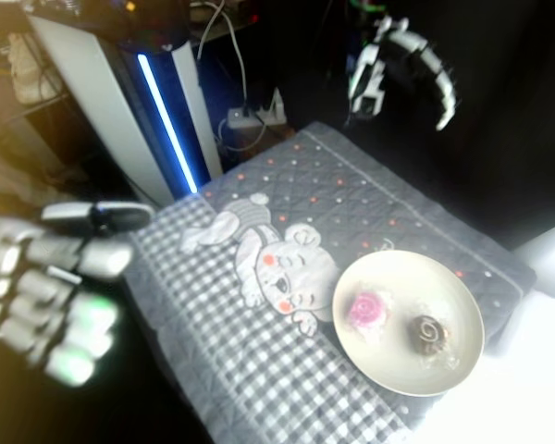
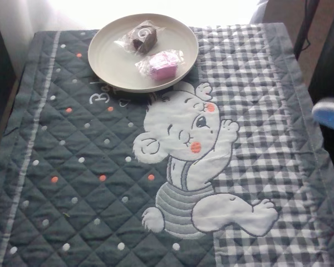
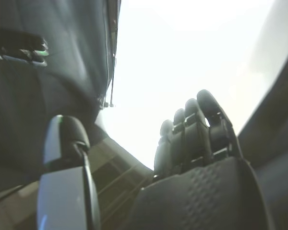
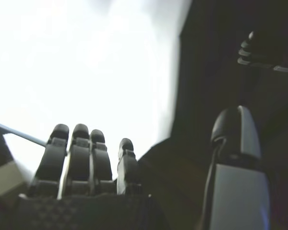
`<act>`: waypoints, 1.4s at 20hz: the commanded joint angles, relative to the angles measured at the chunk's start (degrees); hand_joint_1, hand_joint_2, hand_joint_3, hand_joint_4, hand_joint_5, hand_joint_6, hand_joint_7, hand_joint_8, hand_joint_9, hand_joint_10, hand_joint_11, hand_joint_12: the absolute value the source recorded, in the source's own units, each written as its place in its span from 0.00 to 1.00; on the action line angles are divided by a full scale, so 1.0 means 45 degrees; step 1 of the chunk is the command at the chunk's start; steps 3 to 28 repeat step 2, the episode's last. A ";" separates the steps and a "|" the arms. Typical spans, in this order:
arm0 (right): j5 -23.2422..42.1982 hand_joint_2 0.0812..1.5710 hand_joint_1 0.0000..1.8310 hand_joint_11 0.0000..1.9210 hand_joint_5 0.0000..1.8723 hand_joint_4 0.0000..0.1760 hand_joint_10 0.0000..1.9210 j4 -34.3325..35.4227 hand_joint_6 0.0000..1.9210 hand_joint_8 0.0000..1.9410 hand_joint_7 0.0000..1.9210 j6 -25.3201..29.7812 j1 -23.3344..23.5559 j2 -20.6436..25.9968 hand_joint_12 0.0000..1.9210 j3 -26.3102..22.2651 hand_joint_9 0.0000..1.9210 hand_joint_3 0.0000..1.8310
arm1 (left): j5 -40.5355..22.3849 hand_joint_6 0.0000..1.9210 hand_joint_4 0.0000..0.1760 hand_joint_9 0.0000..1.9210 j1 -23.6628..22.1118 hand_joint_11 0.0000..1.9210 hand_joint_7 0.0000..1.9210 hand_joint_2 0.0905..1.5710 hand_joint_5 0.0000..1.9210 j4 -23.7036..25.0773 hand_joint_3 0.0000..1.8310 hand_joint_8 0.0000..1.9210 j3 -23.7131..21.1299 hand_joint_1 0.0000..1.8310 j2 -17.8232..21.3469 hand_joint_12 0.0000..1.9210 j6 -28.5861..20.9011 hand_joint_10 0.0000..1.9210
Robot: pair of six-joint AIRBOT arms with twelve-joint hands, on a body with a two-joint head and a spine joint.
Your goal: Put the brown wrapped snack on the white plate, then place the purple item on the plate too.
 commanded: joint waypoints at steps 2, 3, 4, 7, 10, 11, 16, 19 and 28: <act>0.1685 0.47 0.37 0.06 0.01 1.00 0.01 -0.0252 0.00 0.00 0.05 0.0573 0.0056 0.0036 0.03 0.0162 0.08 0.01 | -0.1622 0.00 0.00 0.14 -0.0208 0.00 0.09 0.63 0.02 -0.0267 0.01 0.00 0.0326 0.23 -0.0118 0.62 -0.0532 0.00; 0.1685 0.47 0.37 0.06 0.01 1.00 0.01 -0.0252 0.00 0.00 0.05 0.0573 0.0056 0.0036 0.03 0.0162 0.08 0.01 | -0.1622 0.00 0.00 0.14 -0.0208 0.00 0.09 0.63 0.02 -0.0267 0.01 0.00 0.0326 0.23 -0.0118 0.62 -0.0532 0.00; 0.1685 0.47 0.37 0.06 0.01 1.00 0.01 -0.0252 0.00 0.00 0.05 0.0573 0.0056 0.0036 0.03 0.0162 0.08 0.01 | -0.1622 0.00 0.00 0.14 -0.0208 0.00 0.09 0.63 0.02 -0.0267 0.01 0.00 0.0326 0.23 -0.0118 0.62 -0.0532 0.00; 0.1685 0.47 0.37 0.06 0.01 1.00 0.01 -0.0252 0.00 0.00 0.05 0.0573 0.0056 0.0036 0.03 0.0162 0.08 0.01 | -0.1622 0.00 0.00 0.14 -0.0208 0.00 0.09 0.63 0.02 -0.0267 0.01 0.00 0.0326 0.23 -0.0118 0.62 -0.0532 0.00; 0.1685 0.47 0.37 0.06 0.01 1.00 0.01 -0.0252 0.00 0.00 0.05 0.0573 0.0056 0.0036 0.03 0.0162 0.08 0.01 | -0.1622 0.00 0.00 0.14 -0.0208 0.00 0.09 0.63 0.02 -0.0267 0.01 0.00 0.0326 0.23 -0.0118 0.62 -0.0532 0.00; 0.1685 0.47 0.37 0.06 0.01 1.00 0.01 -0.0252 0.00 0.00 0.05 0.0573 0.0056 0.0036 0.03 0.0162 0.08 0.01 | -0.1622 0.00 0.00 0.14 -0.0208 0.00 0.09 0.63 0.02 -0.0267 0.01 0.00 0.0326 0.23 -0.0118 0.62 -0.0532 0.00; 0.1685 0.47 0.37 0.06 0.01 1.00 0.01 -0.0252 0.00 0.00 0.05 0.0573 0.0056 0.0036 0.03 0.0162 0.08 0.01 | -0.1622 0.00 0.00 0.14 -0.0208 0.00 0.09 0.63 0.02 -0.0267 0.01 0.00 0.0326 0.23 -0.0118 0.62 -0.0532 0.00; 0.1685 0.47 0.37 0.06 0.01 1.00 0.01 -0.0252 0.00 0.00 0.05 0.0573 0.0056 0.0036 0.03 0.0162 0.08 0.01 | -0.1622 0.00 0.00 0.14 -0.0208 0.00 0.09 0.63 0.02 -0.0267 0.01 0.00 0.0326 0.23 -0.0118 0.62 -0.0532 0.00; 0.1685 0.47 0.37 0.06 0.01 1.00 0.01 -0.0252 0.00 0.00 0.05 0.0573 0.0056 0.0036 0.03 0.0162 0.08 0.01 | -0.1622 0.00 0.00 0.14 -0.0208 0.00 0.09 0.63 0.02 -0.0267 0.01 0.00 0.0326 0.23 -0.0118 0.62 -0.0532 0.00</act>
